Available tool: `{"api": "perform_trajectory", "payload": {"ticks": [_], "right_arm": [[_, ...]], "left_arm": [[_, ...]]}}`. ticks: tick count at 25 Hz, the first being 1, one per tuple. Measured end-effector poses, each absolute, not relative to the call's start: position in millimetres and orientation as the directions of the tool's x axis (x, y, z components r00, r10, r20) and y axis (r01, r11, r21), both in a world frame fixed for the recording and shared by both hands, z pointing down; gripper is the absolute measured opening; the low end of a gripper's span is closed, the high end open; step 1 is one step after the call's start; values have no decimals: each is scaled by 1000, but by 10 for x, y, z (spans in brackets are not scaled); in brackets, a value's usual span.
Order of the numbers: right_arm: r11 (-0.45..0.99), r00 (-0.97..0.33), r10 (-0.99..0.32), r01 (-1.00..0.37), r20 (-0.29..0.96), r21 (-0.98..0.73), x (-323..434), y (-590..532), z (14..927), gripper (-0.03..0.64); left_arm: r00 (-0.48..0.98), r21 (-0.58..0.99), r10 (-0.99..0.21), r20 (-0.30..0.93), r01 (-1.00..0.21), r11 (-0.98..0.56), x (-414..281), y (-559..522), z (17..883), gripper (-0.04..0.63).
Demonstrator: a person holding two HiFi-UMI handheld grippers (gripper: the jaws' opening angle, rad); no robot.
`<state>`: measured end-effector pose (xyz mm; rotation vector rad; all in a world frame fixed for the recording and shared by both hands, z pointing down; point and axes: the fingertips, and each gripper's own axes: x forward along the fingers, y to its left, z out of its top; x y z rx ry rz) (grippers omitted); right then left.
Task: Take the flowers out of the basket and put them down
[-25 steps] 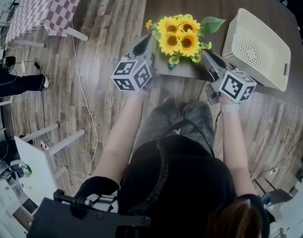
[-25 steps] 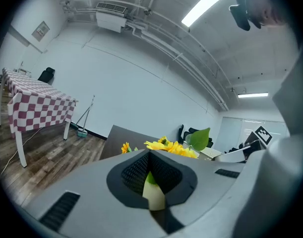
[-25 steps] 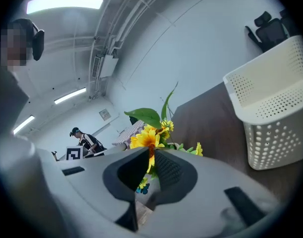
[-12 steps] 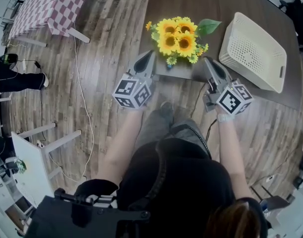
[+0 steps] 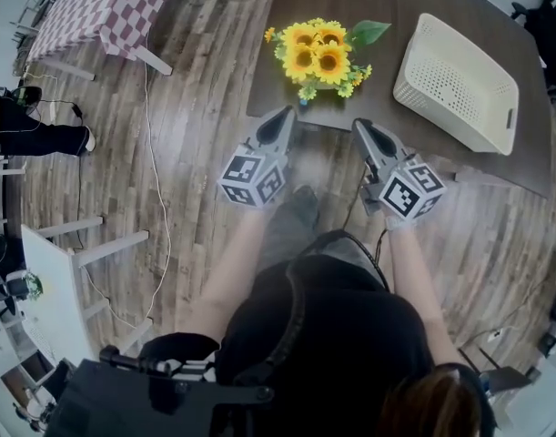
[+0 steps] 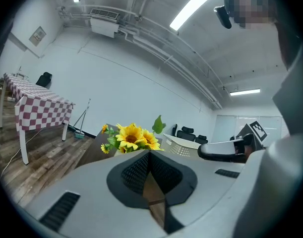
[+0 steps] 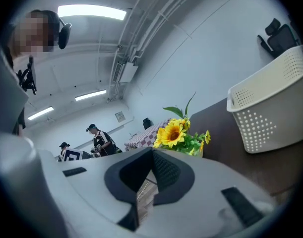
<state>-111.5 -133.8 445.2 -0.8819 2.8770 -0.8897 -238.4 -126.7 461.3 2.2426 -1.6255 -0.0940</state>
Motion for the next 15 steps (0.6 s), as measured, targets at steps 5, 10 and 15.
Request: {"api": "perform_trajectory", "payload": {"ticks": [5, 10, 15], "right_arm": [[698, -853, -501, -500, 150, -513, -975, -1029, 4423, 2], [714, -862, -490, -481, 128, -509, -891, -680, 4352, 2], [727, -876, -467, -456, 116, -513, -811, -317, 4303, 2]], "left_arm": [[342, 326, -928, 146, -903, -282, -2133, -996, 4539, 0], [336, 320, -932, 135, -905, -280, -1944, -664, 4466, 0], [335, 308, -934, 122, -907, -286, -1776, -336, 4381, 0]]}}
